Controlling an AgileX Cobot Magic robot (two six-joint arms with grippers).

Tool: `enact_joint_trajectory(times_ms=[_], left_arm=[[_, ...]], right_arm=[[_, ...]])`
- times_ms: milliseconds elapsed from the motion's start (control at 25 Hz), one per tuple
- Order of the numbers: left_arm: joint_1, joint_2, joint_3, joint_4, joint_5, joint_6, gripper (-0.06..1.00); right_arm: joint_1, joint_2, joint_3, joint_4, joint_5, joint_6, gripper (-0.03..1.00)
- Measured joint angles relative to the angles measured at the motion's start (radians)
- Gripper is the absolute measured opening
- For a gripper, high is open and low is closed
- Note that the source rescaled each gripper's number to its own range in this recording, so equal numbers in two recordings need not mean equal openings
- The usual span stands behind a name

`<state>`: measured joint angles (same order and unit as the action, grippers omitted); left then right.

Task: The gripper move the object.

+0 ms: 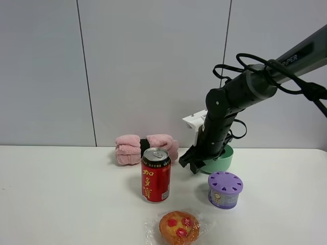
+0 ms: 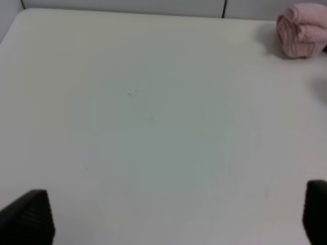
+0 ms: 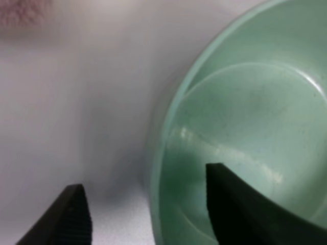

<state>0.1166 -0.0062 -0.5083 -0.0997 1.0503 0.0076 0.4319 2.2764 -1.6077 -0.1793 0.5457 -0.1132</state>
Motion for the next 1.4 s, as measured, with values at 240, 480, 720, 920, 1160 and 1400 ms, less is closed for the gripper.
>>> enact_joint_trajectory(times_ms=[240,480,720,920,1160,1400], left_arm=[[0.0,0.0,0.0,0.0,0.0,0.0,1.0],[0.0,0.0,0.0,0.0,0.0,0.0,1.0],[0.0,0.0,0.0,0.0,0.0,0.0,1.0],[0.0,0.0,0.0,0.0,0.0,0.0,1.0],[0.0,0.0,0.0,0.0,0.0,0.0,1.0],[0.0,0.0,0.0,0.0,0.0,0.0,1.0]], right_arm=[[0.0,0.0,0.0,-0.024,-0.002,0.0,0.12],[0.0,0.0,0.0,-0.031,-0.004,0.02,0.0],[0.009,-0.069,0.0,-0.037,0.002,0.028,0.0],[0.052,-0.216,0.0,-0.042,0.043,0.009,0.0],[0.197,-0.331,-0.173,0.049,0.259,-0.104,0.0],[0.408,-0.274,-0.414,0.136,0.439,-0.286,0.0]])
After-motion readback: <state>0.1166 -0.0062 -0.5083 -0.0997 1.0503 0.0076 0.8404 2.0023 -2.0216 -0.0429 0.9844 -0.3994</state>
